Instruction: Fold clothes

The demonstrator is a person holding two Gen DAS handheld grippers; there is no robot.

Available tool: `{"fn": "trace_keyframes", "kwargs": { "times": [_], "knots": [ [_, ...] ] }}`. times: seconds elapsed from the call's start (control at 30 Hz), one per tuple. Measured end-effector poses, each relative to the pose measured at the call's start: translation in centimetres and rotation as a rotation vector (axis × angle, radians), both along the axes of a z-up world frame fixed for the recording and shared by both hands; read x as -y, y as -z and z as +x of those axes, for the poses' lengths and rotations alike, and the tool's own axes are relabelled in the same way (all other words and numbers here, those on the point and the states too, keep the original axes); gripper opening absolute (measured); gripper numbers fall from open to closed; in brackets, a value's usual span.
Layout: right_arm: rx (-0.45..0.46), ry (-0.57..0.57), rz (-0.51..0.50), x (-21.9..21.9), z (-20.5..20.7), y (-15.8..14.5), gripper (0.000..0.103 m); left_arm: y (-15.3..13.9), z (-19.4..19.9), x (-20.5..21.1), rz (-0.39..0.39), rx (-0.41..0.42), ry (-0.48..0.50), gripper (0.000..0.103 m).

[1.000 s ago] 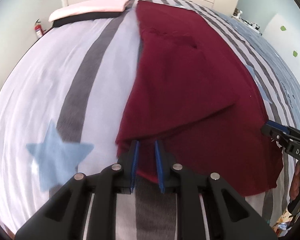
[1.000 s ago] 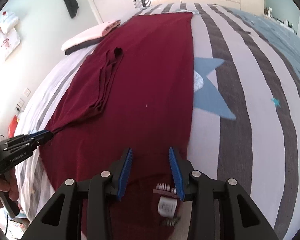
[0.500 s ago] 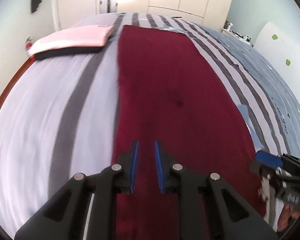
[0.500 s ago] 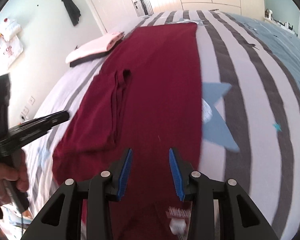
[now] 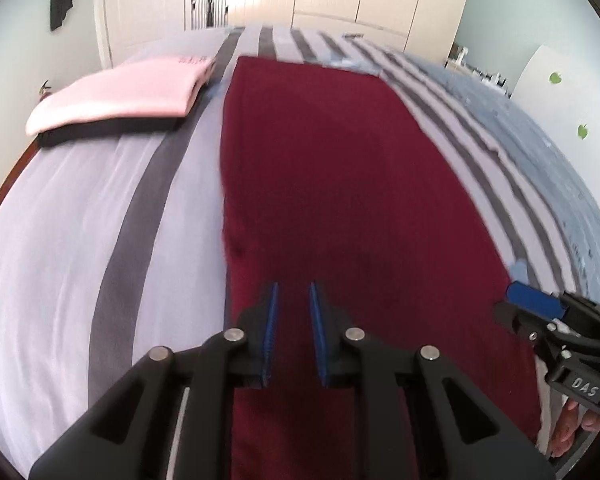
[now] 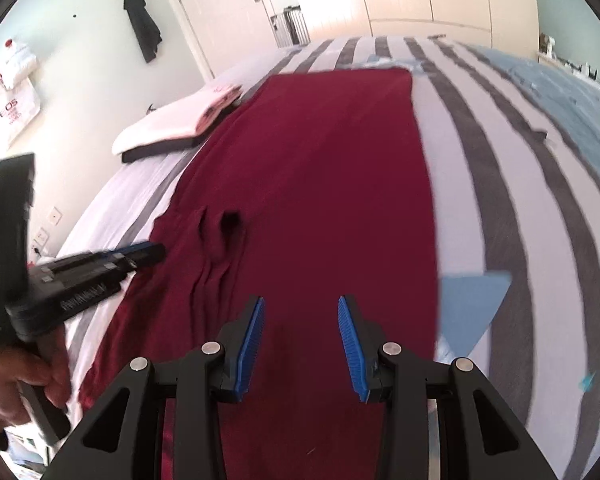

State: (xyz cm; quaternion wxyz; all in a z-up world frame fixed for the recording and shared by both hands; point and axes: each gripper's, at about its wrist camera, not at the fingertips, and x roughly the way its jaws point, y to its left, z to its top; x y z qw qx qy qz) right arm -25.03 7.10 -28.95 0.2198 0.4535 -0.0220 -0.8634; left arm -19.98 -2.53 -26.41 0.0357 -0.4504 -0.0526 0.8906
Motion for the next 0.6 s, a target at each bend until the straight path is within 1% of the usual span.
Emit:
{"fn": "trace_keyframes", "kwargs": {
  "times": [0.1,0.13,0.17,0.2,0.3,0.37,0.43,0.5,0.57,0.6],
  "knots": [
    [0.0,0.015,0.009,-0.6,-1.3,0.5,0.035,2.1,-2.4,0.4,-0.027,0.051,-0.001,0.014],
    [0.004,0.017,0.01,-0.8,-1.6,0.9,0.035,2.8,-3.0,0.6,-0.034,0.062,0.001,0.013],
    [0.009,0.019,0.012,-1.0,-1.9,1.3,0.035,3.2,-3.1,0.8,-0.036,0.055,0.007,0.009],
    [0.014,0.022,0.013,-1.2,-2.2,1.7,0.035,3.2,-3.1,1.0,-0.036,0.047,0.001,0.004],
    [0.029,0.029,0.018,-1.7,-3.0,2.8,0.035,2.6,-3.6,1.7,-0.028,0.053,-0.028,0.002],
    [0.03,0.024,0.021,-1.9,-3.1,3.0,0.035,1.9,-3.9,1.9,-0.032,0.05,-0.042,0.002],
    [0.027,0.02,0.024,-2.1,-3.0,2.7,0.035,0.7,-4.4,1.2,-0.049,0.003,-0.011,0.002],
    [0.02,0.037,0.023,-2.2,-3.0,2.3,0.035,0.2,-5.3,0.7,-0.059,-0.019,0.02,0.005],
    [0.018,0.049,0.017,-2.3,-3.1,2.1,0.035,0.8,-6.9,0.5,-0.075,0.009,0.028,0.005],
    [0.023,0.054,0.015,-2.3,-3.2,2.3,0.035,1.5,-7.7,0.5,-0.075,0.039,0.03,0.005]
  ]
}}
